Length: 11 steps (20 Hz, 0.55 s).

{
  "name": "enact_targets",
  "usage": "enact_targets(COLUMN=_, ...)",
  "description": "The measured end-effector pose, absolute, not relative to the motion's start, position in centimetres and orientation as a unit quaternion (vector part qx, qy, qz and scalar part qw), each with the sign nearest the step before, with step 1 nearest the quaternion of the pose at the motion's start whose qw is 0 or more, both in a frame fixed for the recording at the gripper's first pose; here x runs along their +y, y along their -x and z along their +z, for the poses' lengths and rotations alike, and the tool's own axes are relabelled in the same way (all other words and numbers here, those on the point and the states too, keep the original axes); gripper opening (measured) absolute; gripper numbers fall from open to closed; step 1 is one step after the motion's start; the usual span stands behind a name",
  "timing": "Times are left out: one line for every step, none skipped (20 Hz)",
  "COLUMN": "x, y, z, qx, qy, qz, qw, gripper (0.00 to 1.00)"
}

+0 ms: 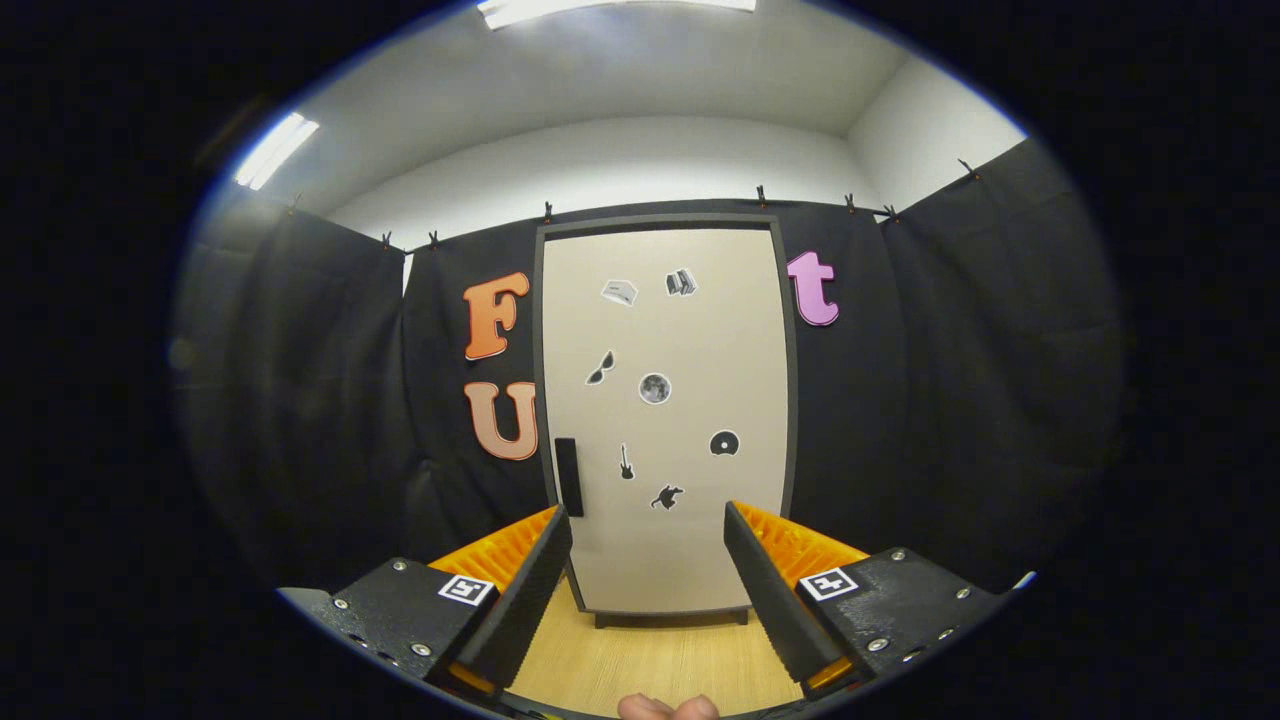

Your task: Open the shoe cabinet door, grab the shoes and put them into the shoe cabinet, then close the shoe cabinet door.

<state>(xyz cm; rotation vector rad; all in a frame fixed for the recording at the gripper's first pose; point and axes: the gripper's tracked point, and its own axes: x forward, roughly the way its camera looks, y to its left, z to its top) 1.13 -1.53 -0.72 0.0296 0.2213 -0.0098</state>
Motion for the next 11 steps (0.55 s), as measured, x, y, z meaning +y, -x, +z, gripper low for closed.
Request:
enact_targets(x=-1.5, y=-1.2, z=-0.8, qx=0.109, qy=-0.013, qz=-0.008, qw=0.994, gripper=0.95)
enact_targets(x=-1.5, y=-1.2, z=-0.7, qx=0.108, qy=-0.011, qz=-0.011, qw=0.994, gripper=0.95)
enact_targets(x=-1.6, y=-1.2, z=-0.7, qx=0.107, qy=-0.011, qz=-0.012, qw=0.994, gripper=0.95)
enact_targets(x=-1.7, y=-1.2, z=-0.5, qx=0.106, qy=-0.011, qz=-0.014, qw=0.994, gripper=0.95)
enact_targets(x=-1.8, y=-1.2, z=-0.5, qx=0.104, qy=-0.011, qz=-0.016, qw=0.994, gripper=0.95)
enact_targets(x=-2.0, y=-1.3, z=-0.5, qx=0.104, qy=-0.01, qz=-0.017, qw=0.994, gripper=0.95)
enact_targets(x=-2.1, y=-1.4, z=-0.6, qx=0.103, qy=-0.01, qz=-0.019, qw=0.994, gripper=0.95)
enact_targets(x=-2.3, y=-1.5, z=-0.6, qx=0.103, qy=-0.009, qz=-0.021, qw=0.994, gripper=0.95)
enact_targets(x=-2.5, y=-1.7, z=-0.8, qx=0.104, qy=-0.01, qz=-0.023, qw=0.994, gripper=0.95)
enact_targets(x=-2.6, y=-1.9, z=-1.0, qx=0.106, qy=-0.011, qz=-0.024, qw=0.994, gripper=0.95)
enact_targets(x=-2.8, y=-2.0, z=-1.1, qx=0.106, qy=-0.013, qz=-0.025, qw=0.994, gripper=0.96)
